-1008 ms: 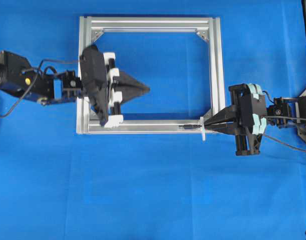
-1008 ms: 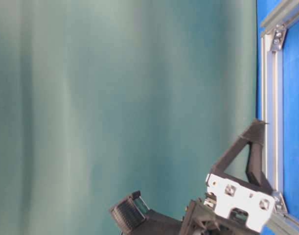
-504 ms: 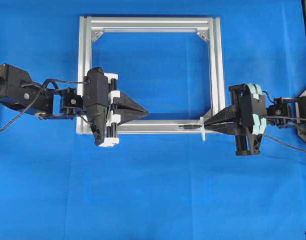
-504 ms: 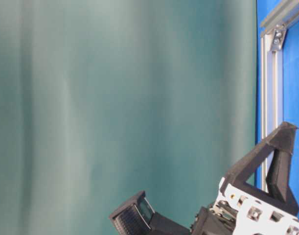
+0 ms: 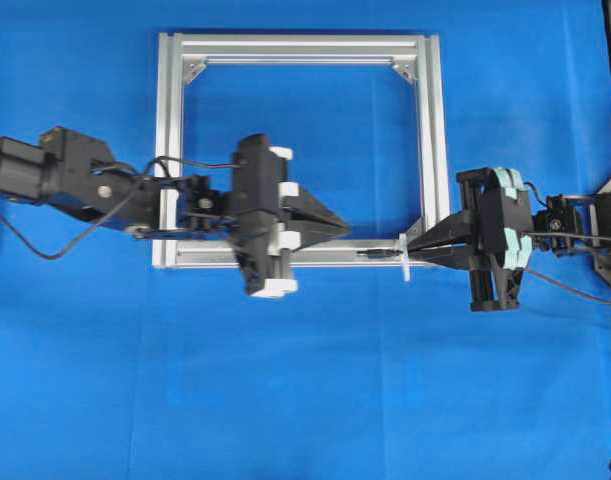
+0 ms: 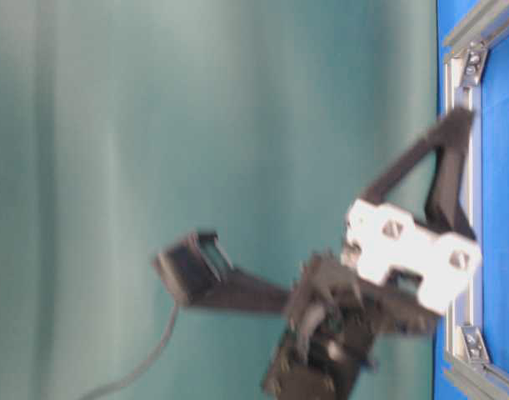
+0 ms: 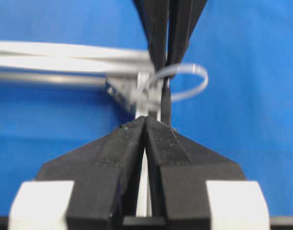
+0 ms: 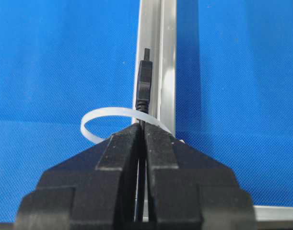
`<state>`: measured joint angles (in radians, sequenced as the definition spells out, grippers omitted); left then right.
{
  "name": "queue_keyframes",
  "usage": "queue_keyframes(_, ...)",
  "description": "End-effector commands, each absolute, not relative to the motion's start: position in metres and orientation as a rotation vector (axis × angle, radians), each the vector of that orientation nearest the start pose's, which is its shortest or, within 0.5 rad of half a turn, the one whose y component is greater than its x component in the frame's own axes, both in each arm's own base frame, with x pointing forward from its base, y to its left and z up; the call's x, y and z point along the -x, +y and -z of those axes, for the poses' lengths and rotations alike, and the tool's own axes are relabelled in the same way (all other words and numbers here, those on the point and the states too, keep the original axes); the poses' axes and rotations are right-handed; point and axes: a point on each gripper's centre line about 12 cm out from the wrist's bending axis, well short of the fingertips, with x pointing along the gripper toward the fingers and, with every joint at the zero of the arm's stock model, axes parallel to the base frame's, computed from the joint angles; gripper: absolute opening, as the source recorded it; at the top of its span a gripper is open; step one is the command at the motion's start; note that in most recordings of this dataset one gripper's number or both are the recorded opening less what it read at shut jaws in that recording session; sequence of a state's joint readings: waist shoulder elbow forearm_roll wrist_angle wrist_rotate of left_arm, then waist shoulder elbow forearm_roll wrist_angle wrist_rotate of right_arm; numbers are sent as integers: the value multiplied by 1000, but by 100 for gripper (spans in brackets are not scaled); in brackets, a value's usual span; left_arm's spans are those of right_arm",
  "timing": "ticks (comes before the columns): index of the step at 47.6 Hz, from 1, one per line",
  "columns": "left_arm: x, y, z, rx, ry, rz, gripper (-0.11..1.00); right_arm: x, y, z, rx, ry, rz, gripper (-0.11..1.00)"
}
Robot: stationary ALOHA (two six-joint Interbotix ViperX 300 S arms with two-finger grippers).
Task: Insert the wire through the string loop located on the right side.
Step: 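Move the left gripper across the frame to the plug emerging from the loop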
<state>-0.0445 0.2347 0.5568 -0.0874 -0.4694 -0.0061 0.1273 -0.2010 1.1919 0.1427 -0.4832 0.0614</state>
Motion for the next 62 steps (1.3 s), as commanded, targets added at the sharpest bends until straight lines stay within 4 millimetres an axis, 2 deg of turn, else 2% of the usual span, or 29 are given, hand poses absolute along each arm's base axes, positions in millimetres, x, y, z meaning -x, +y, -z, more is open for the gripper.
queue_keyframes(1,-469,-18,-173,66,293,1,0,-270,27,-131,-134,486,-17,-4)
queue_keyframes(12,-492,-23,-182,69,296,12,0,-270,27,-131,-135,486,-16,-4)
queue_keyframes(29,-491,-25,-175,67,322,15,3,-270,27,-131,-132,486,-17,-4)
queue_keyframes(33,-490,-28,-173,67,335,23,19,-270,27,-131,-132,486,-17,-4)
queue_keyframes(41,-489,-34,-169,79,398,33,71,-269,27,-130,-134,488,-17,-4)
queue_keyframes(45,-490,-37,-167,84,456,37,88,-270,27,-131,-132,486,-17,-4)
queue_keyframes(55,-496,-38,-164,87,488,38,86,-270,27,-131,-132,484,-17,-4)
queue_keyframes(62,-498,-37,-147,85,505,35,86,-270,27,-131,-132,486,-17,-4)
